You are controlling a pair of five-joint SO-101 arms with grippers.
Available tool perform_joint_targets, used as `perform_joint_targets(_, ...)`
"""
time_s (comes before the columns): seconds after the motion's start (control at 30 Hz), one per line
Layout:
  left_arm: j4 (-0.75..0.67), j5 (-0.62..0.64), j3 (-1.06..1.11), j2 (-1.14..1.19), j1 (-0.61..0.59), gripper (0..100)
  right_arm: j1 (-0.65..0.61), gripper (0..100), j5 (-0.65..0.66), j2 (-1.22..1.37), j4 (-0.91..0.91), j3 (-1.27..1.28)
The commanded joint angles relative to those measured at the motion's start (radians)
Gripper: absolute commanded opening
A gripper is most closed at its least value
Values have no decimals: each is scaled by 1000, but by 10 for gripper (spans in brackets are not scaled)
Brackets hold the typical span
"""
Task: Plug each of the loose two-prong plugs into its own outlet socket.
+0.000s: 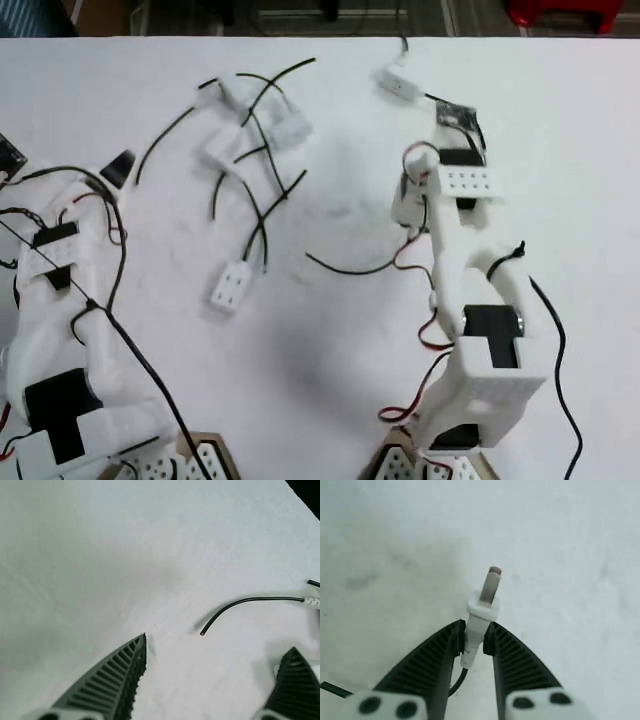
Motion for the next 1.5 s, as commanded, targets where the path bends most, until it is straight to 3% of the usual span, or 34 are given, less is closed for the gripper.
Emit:
perform_joint_targets(0.0,-20,-8,-21,-2,8,388,-101,19,5,-59,197,-207)
perform_joint_targets(0.17,-20,-8,-29,-12,-44,388,-329,19,-3,-143,337,-304)
perform_joint_targets(0.47,-8,-6,-126,-8,-430,388,-819,19,6,-58,239,-302)
perform_joint_targets(0.57,34,-6,-166,-8,-559,388,-926,19,8,38,145,-302)
perform_joint_targets(0.77,169,-15,-287,-4,-792,389,-1012,19,8,242,-53,-311)
perform_joint_targets(0.9,169,-126,-287,-4,-808,389,-1027,21,8,332,-81,-371)
perform_joint_targets(1.0,184,-132,-285,-2,-788,389,-1010,24,8,409,-73,-430)
perform_joint_targets(1.07,219,-133,-288,-5,-774,389,-998,63,8,450,-45,-460)
perform_joint_targets(1.3,328,-133,-295,-12,-736,389,-983,339,8,479,177,-652)
perform_joint_targets(1.47,425,-133,-310,-50,-697,390,-949,376,8,420,426,-930)
